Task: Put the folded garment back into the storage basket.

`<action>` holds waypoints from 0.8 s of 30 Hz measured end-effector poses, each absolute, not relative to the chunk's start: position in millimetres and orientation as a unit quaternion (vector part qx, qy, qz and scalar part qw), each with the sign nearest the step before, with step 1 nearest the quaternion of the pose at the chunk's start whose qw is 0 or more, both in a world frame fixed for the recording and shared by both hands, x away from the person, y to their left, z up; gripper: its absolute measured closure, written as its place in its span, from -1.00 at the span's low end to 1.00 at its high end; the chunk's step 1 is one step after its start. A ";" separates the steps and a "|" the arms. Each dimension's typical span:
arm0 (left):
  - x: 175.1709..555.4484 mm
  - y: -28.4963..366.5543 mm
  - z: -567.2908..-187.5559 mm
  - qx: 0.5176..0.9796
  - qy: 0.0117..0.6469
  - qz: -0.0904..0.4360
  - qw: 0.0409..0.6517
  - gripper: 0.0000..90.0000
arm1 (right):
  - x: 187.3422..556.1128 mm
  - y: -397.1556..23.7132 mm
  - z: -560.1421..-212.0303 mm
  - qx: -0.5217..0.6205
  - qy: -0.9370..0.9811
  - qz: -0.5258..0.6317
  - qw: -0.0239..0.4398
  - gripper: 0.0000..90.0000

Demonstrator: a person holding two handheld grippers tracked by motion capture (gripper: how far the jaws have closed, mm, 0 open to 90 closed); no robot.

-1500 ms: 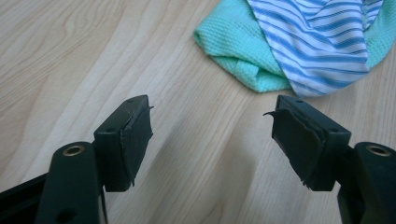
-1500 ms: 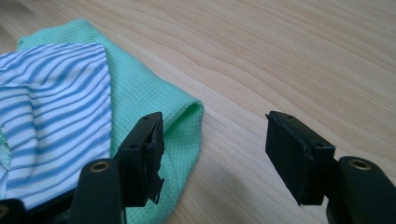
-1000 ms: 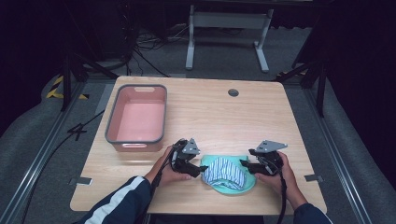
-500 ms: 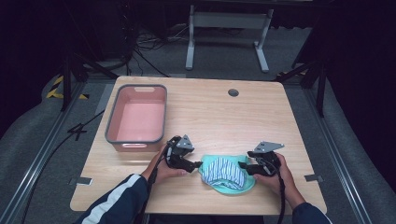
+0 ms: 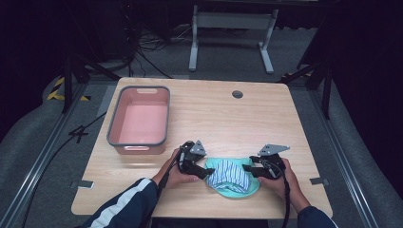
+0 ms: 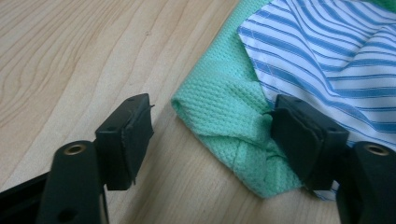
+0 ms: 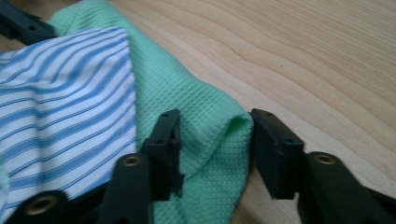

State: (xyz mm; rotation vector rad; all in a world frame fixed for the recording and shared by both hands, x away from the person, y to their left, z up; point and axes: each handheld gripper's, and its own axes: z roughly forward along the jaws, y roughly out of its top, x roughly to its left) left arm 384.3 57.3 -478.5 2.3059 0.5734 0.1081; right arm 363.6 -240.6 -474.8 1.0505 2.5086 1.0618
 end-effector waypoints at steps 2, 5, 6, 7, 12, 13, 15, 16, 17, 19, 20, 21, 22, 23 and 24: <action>384.0 55.9 -477.5 0.900 0.222 0.041 0.372 -0.19 | 362.6 -239.2 -474.3 0.356 0.855 0.362 0.105 0.49; 384.4 55.1 -477.9 0.895 0.225 0.028 0.384 0.13 | 361.3 -237.8 -473.9 0.358 0.854 0.365 0.094 0.66; 385.1 55.2 -477.6 0.895 0.224 0.020 0.385 0.23 | 361.1 -237.7 -473.9 0.359 0.854 0.365 0.094 0.69; 385.8 55.1 -477.7 0.894 0.224 0.015 0.387 0.32 | 360.1 -236.8 -473.6 0.359 0.854 0.365 0.095 0.73; 388.1 53.4 -477.0 0.895 0.224 0.001 0.386 0.67 | 356.0 -233.0 -471.9 0.354 0.857 0.357 0.111 0.87; 388.3 53.0 -476.6 0.895 0.223 0.000 0.385 0.72 | 355.5 -233.4 -471.7 0.355 0.857 0.358 0.111 0.89; 388.4 51.6 -474.8 0.897 0.223 0.004 0.381 0.76 | 355.0 -234.5 -471.2 0.356 0.856 0.358 0.114 0.92; 388.4 51.3 -473.2 0.899 0.222 0.008 0.379 0.80 | 354.3 -234.9 -470.5 0.357 0.854 0.360 0.114 0.92; 388.0 50.1 -472.1 0.901 0.219 0.013 0.374 0.82 | 353.9 -235.2 -470.0 0.356 0.855 0.359 0.117 0.93; 387.8 48.2 -469.3 0.904 0.215 0.017 0.369 0.83 | 353.5 -235.5 -467.8 0.354 0.855 0.360 0.120 0.93; 387.5 47.3 -468.2 0.905 0.215 0.018 0.367 0.84 | 353.3 -235.9 -466.1 0.356 0.852 0.364 0.121 0.93; 387.9 46.2 -465.9 0.907 0.209 0.024 0.364 0.84 | 353.2 -236.2 -464.8 0.356 0.851 0.365 0.123 0.93; 388.0 45.3 -464.4 0.907 0.209 0.025 0.364 0.84 | 352.9 -237.0 -462.6 0.356 0.850 0.367 0.127 0.94; 388.6 44.2 -463.4 0.907 0.207 0.025 0.365 0.85 | 352.8 -237.6 -461.1 0.357 0.848 0.370 0.129 0.94; 389.1 43.6 -462.1 0.910 0.202 0.026 0.362 0.85 | 352.6 -238.3 -459.6 0.358 0.847 0.370 0.131 0.94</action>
